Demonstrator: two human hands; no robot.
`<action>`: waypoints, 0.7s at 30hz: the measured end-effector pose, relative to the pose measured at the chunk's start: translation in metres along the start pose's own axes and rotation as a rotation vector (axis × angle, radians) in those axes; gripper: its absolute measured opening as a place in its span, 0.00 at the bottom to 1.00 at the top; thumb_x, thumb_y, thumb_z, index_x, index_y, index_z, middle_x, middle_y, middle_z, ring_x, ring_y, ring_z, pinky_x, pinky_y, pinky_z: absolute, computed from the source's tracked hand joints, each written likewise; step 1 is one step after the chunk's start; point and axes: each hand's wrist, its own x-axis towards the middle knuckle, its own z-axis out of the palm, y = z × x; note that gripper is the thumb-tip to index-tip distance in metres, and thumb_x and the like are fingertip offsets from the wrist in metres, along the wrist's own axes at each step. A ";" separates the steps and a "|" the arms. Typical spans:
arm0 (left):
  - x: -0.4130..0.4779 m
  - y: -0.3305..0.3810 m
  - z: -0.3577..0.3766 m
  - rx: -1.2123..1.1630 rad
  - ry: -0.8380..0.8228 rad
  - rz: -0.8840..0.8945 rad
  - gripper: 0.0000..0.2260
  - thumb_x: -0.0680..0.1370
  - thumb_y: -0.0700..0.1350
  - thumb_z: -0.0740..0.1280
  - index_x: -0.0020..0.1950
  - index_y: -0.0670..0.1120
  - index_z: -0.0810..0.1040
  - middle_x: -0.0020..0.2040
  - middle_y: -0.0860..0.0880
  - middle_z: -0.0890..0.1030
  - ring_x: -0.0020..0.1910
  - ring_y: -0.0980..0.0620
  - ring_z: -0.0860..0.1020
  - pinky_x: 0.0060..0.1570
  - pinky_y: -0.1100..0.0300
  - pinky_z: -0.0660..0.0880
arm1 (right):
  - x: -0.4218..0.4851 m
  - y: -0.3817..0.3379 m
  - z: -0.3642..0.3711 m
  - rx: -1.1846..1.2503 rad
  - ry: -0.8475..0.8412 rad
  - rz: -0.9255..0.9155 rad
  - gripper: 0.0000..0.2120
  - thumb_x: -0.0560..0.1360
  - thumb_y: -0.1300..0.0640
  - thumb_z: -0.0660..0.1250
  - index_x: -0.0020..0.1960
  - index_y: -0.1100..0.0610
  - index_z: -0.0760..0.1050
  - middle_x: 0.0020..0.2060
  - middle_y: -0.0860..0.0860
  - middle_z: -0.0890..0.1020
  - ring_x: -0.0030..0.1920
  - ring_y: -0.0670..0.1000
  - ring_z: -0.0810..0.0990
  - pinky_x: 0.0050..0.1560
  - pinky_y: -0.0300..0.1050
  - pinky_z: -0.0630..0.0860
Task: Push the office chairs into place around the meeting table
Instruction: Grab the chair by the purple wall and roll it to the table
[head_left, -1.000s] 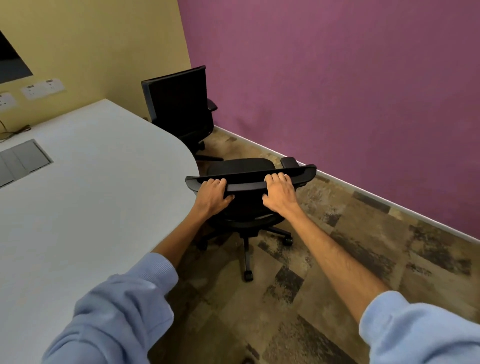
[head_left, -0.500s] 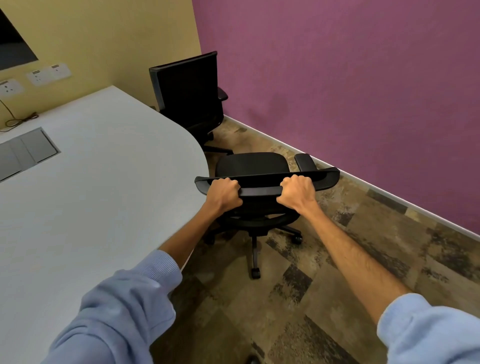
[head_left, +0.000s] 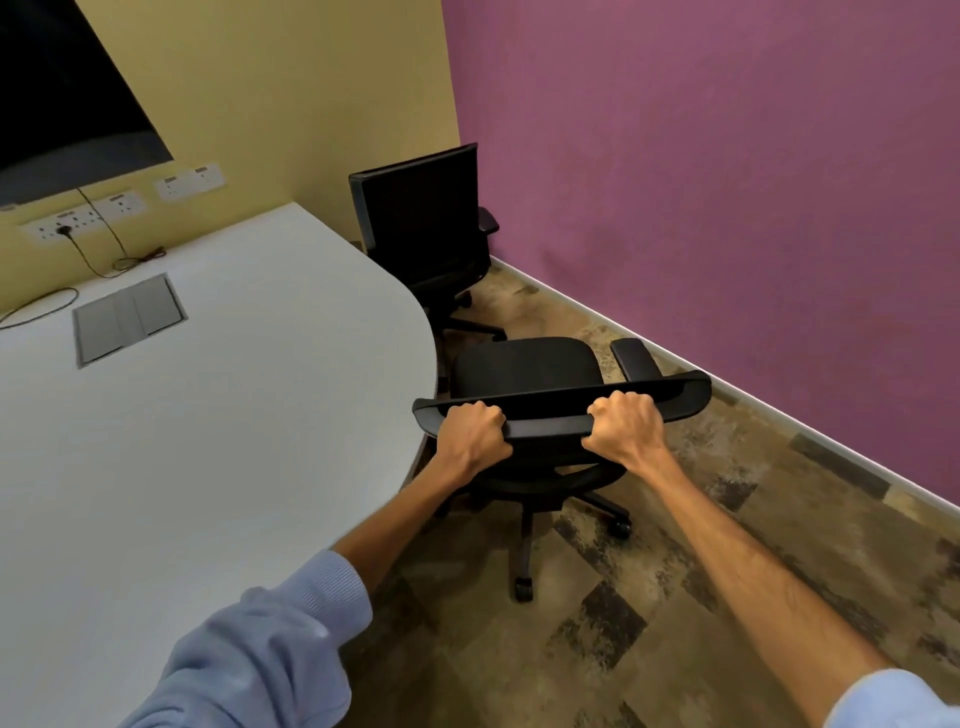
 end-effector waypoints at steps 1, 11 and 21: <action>-0.001 0.009 0.000 0.006 0.004 -0.019 0.08 0.66 0.48 0.67 0.34 0.43 0.77 0.31 0.45 0.79 0.29 0.43 0.76 0.32 0.57 0.66 | -0.001 0.007 -0.001 0.009 0.003 -0.019 0.12 0.61 0.48 0.68 0.36 0.55 0.82 0.26 0.52 0.79 0.29 0.55 0.79 0.29 0.42 0.68; 0.015 0.109 0.009 0.061 0.060 -0.246 0.06 0.64 0.48 0.65 0.32 0.45 0.75 0.29 0.47 0.79 0.28 0.44 0.77 0.31 0.57 0.64 | 0.009 0.104 0.005 0.094 -0.012 -0.233 0.13 0.62 0.49 0.67 0.40 0.57 0.81 0.33 0.55 0.82 0.35 0.59 0.81 0.34 0.46 0.73; 0.063 0.175 0.011 0.111 0.090 -0.405 0.06 0.60 0.48 0.67 0.29 0.46 0.75 0.24 0.49 0.76 0.22 0.46 0.74 0.27 0.60 0.61 | 0.054 0.184 0.016 0.194 0.029 -0.398 0.08 0.58 0.54 0.68 0.30 0.58 0.76 0.26 0.57 0.78 0.28 0.60 0.79 0.29 0.44 0.68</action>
